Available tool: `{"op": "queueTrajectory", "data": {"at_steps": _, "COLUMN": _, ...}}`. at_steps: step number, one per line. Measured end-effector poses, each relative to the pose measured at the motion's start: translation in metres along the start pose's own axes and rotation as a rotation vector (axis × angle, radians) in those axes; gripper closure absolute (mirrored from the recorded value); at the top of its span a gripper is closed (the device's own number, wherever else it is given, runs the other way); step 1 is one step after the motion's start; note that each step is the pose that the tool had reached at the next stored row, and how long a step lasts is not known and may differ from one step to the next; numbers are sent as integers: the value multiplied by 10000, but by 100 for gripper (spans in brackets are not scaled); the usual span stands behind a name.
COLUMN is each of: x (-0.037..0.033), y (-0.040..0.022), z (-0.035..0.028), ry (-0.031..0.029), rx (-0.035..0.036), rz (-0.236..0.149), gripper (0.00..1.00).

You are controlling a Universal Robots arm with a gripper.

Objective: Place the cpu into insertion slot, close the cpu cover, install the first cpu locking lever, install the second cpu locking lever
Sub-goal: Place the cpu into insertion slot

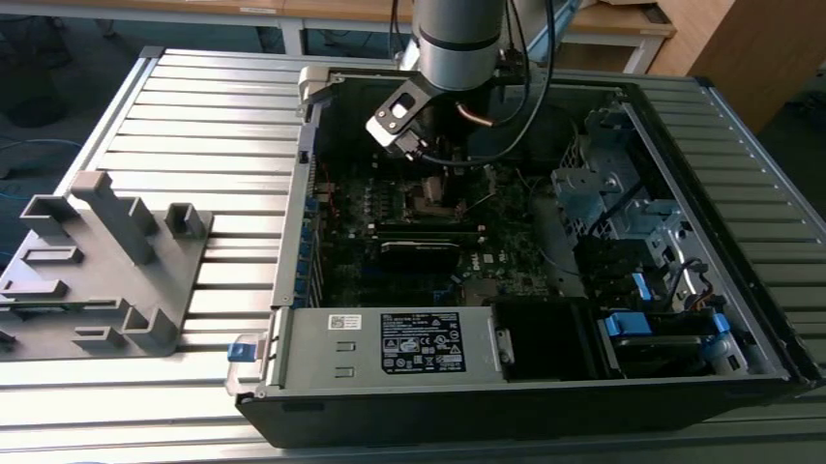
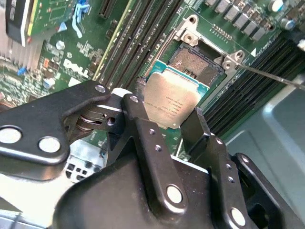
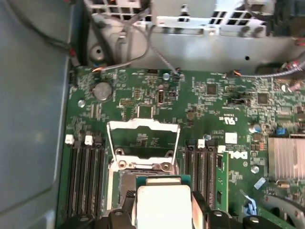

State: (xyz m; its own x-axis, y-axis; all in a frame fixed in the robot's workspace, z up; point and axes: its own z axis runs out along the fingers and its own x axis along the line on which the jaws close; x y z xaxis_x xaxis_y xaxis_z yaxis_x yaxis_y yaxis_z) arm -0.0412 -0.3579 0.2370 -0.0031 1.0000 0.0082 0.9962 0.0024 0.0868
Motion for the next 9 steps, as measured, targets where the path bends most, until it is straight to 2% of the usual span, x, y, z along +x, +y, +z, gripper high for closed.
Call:
{"op": "queueTrajectory", "data": {"at_steps": 3, "x": 0, "y": 0, "z": 2, "ry": -38, "rx": -3, "rz": 435, "gripper": 46}}
{"op": "queueTrajectory", "data": {"at_steps": 9, "x": 12, "y": -1, "z": 2, "ry": -44, "rx": -5, "rz": 513, "gripper": 46}}
